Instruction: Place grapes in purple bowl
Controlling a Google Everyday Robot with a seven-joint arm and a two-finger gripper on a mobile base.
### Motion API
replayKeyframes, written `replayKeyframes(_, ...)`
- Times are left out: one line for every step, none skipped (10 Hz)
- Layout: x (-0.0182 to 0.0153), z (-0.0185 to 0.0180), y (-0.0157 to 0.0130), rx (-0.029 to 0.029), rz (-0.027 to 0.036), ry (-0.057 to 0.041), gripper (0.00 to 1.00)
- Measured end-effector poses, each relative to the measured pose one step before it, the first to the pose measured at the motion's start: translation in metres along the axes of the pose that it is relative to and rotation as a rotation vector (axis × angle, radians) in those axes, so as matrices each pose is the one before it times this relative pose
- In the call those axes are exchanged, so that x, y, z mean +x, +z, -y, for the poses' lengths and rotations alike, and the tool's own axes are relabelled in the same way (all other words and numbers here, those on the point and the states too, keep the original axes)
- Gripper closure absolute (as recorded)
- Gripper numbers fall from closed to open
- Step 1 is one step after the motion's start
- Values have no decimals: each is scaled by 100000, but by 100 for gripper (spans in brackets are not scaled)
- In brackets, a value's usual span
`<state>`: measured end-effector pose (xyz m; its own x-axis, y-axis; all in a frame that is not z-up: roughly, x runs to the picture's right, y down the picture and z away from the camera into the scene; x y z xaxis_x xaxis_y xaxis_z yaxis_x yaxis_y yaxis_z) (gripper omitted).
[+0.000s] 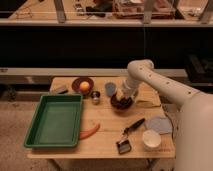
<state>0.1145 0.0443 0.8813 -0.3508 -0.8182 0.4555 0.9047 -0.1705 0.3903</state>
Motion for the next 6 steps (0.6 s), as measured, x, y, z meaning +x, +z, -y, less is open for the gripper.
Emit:
replayKeyframes(-106, -46, 35, -1686, 147, 142, 51)
replayKeyframes(-149, -154, 60, -523, 210, 190, 51)
replayKeyframes(-55, -67, -18, -298, -10, 134, 51)
replayKeyframes(-27, -40, 78, -446, -23, 120, 48)
replayKeyframes(-17, -12, 96, -152, -147, 119, 39)
replayKeyframes(-61, -61, 151, -61, -129, 215, 33)
